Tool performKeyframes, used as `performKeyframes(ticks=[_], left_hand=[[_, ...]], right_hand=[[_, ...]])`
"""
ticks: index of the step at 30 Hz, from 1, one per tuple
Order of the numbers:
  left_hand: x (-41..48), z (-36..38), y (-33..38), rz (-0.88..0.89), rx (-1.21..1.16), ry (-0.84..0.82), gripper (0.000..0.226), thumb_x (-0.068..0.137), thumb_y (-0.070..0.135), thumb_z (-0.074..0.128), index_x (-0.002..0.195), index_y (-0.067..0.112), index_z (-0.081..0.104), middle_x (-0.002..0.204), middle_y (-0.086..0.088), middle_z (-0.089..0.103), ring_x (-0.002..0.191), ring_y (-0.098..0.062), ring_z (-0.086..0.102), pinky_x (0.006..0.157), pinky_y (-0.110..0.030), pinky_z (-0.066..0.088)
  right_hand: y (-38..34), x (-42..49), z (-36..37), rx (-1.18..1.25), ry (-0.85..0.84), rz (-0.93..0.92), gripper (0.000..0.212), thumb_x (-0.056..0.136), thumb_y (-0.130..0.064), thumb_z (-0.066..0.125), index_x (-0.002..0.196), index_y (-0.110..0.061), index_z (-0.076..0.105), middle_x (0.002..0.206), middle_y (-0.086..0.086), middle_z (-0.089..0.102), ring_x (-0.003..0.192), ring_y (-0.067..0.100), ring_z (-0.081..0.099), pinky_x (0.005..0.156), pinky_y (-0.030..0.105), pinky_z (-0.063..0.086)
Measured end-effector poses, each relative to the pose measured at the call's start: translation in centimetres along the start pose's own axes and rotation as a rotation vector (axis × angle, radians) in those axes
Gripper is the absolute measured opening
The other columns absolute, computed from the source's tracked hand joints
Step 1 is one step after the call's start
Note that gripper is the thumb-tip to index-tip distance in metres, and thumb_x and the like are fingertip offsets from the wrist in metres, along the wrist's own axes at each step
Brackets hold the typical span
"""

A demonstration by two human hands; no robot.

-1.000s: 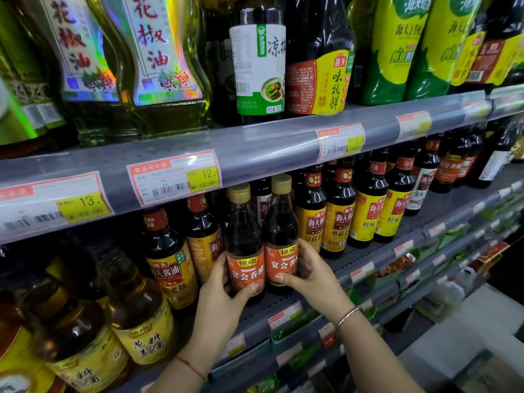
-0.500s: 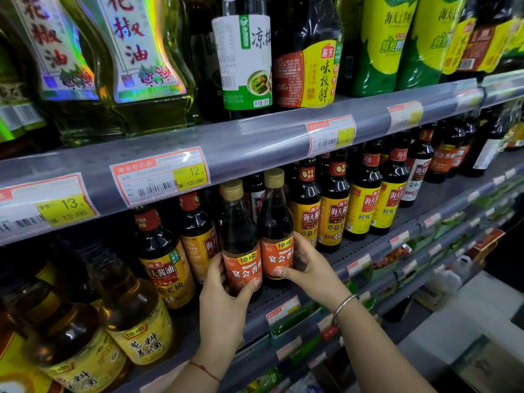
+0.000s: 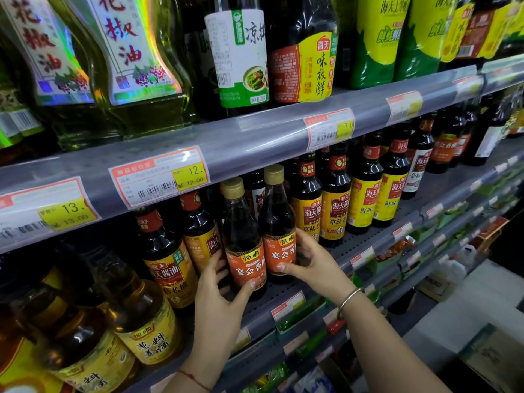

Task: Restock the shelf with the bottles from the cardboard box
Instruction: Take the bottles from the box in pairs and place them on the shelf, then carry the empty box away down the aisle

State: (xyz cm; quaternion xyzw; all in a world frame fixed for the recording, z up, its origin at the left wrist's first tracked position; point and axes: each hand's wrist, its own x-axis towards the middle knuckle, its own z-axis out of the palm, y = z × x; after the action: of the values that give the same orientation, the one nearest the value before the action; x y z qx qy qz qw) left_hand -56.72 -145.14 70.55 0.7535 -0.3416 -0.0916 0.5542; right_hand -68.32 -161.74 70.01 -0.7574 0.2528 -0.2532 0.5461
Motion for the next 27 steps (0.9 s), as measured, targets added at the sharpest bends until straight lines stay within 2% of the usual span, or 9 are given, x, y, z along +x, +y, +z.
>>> performKeyframes(ticks=[3, 7, 11, 16, 18, 20, 23, 25, 27], left_hand=[[-0.3, -0.6, 0.4, 0.056, 0.073, 0.061, 0.071, 0.071, 0.027, 0.079, 0.128, 0.033, 0.037, 0.116, 0.005, 0.047, 0.105, -0.002, 0.050, 0.079, -0.019, 0.046], [-1.3, -0.6, 1.7, 0.168, 0.060, 0.023, 0.051, 0.073, 0.028, 0.077, 0.109, 0.037, 0.042, 0.104, 0.014, 0.048, 0.099, -0.002, 0.050, 0.075, -0.022, 0.048], [-2.2, 0.8, 2.9, 0.276, 0.078, -0.184, 0.035, 0.079, 0.034, 0.070, 0.107, 0.040, 0.048, 0.105, 0.027, 0.049, 0.105, 0.002, 0.050, 0.082, -0.018, 0.047], [-2.7, 5.2, 3.0, 0.372, 0.125, -0.484, 0.026, 0.087, 0.035, 0.061, 0.111, 0.040, 0.051, 0.112, 0.031, 0.044, 0.104, 0.006, 0.046, 0.086, -0.009, 0.040], [-3.2, 7.9, 2.2, 0.439, 0.183, -0.578, 0.029, 0.088, 0.035, 0.060, 0.117, 0.031, 0.056, 0.117, 0.021, 0.048, 0.109, 0.002, 0.047, 0.091, -0.014, 0.038], [-3.8, 10.6, 1.0, 0.473, 0.245, -0.700, 0.034, 0.088, 0.033, 0.059, 0.121, 0.025, 0.057, 0.122, 0.011, 0.052, 0.117, -0.007, 0.049, 0.095, -0.018, 0.038], [-5.8, 14.9, -1.5, 0.486, 0.299, -0.857, 0.038, 0.088, 0.031, 0.061, 0.124, 0.018, 0.058, 0.128, 0.000, 0.054, 0.128, -0.018, 0.046, 0.106, -0.027, 0.036], [-7.2, 17.7, -3.2, 0.480, 0.315, -0.940, 0.037, 0.088, 0.028, 0.061, 0.123, 0.017, 0.058, 0.125, 0.000, 0.055, 0.123, -0.018, 0.048, 0.104, -0.025, 0.034], [-8.7, 20.4, -5.2, 0.474, 0.341, -1.032, 0.036, 0.088, 0.028, 0.060, 0.121, 0.015, 0.059, 0.120, -0.002, 0.056, 0.115, -0.020, 0.053, 0.099, -0.028, 0.040]], right_hand=[[-0.1, -0.2, 0.3, 0.005, 0.014, 0.008, 0.075, 0.074, -0.024, 0.076, 0.130, -0.048, 0.031, 0.121, -0.028, 0.053, 0.109, -0.016, 0.049, 0.082, 0.005, 0.044], [-0.3, -1.0, 0.2, 0.001, 0.066, 0.003, 0.079, 0.075, -0.025, 0.076, 0.138, -0.041, 0.032, 0.129, -0.020, 0.051, 0.118, -0.003, 0.049, 0.096, 0.018, 0.043], [-0.1, -2.9, -1.2, -0.077, 0.205, 0.016, 0.066, 0.077, -0.025, 0.074, 0.134, -0.035, 0.043, 0.128, -0.014, 0.054, 0.118, 0.002, 0.052, 0.101, 0.025, 0.043], [1.4, -7.4, -3.9, -0.248, 0.436, 0.080, 0.043, 0.081, -0.025, 0.070, 0.121, -0.033, 0.056, 0.114, -0.012, 0.060, 0.104, -0.001, 0.058, 0.091, 0.017, 0.048], [2.6, -10.1, -5.0, -0.340, 0.543, 0.153, 0.038, 0.083, -0.022, 0.068, 0.119, -0.027, 0.059, 0.108, -0.012, 0.060, 0.097, 0.002, 0.058, 0.090, 0.023, 0.049], [4.2, -12.9, -5.8, -0.420, 0.638, 0.256, 0.035, 0.084, -0.020, 0.066, 0.118, -0.020, 0.061, 0.103, -0.006, 0.060, 0.093, 0.005, 0.056, 0.087, 0.022, 0.047], [7.3, -17.6, -6.3, -0.465, 0.725, 0.447, 0.033, 0.085, -0.019, 0.065, 0.117, -0.014, 0.063, 0.104, 0.003, 0.064, 0.097, 0.015, 0.061, 0.086, 0.024, 0.047], [9.8, -20.7, -6.5, -0.451, 0.753, 0.589, 0.035, 0.085, -0.022, 0.064, 0.118, -0.014, 0.062, 0.111, 0.006, 0.065, 0.103, 0.020, 0.062, 0.090, 0.030, 0.049], [12.6, -23.6, -6.4, -0.443, 0.765, 0.704, 0.036, 0.085, -0.021, 0.064, 0.119, -0.014, 0.061, 0.115, 0.007, 0.064, 0.106, 0.020, 0.060, 0.090, 0.022, 0.044]])
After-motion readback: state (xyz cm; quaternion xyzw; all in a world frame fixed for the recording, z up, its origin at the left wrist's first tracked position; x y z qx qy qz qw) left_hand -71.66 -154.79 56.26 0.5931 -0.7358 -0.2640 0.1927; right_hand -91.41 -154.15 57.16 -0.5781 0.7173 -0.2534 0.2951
